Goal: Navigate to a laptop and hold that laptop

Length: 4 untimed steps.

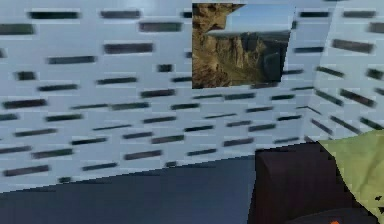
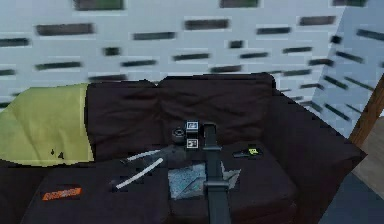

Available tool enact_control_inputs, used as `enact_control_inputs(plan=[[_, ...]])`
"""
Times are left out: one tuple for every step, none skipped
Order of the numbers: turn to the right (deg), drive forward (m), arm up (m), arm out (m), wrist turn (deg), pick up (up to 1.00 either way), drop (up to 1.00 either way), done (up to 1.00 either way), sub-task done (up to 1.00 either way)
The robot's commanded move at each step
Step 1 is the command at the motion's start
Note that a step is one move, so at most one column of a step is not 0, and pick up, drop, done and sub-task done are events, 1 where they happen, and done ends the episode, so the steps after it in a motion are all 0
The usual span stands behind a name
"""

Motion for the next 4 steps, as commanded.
enact_control_inputs(plan=[[0.0, 0.00, 0.00, 0.00, 45.0, 0.00, 0.00, 0.00, 0.00], [0.0, 0.00, 0.00, 0.00, 24.0, 0.00, 0.00, 0.00, 0.00], [0.0, 0.00, -0.30, 0.00, 0.0, 0.00, 0.00, 0.00, 0.00], [0.0, 0.00, 0.00, 0.00, 0.0, 1.00, 0.00, 0.00, 0.00]])
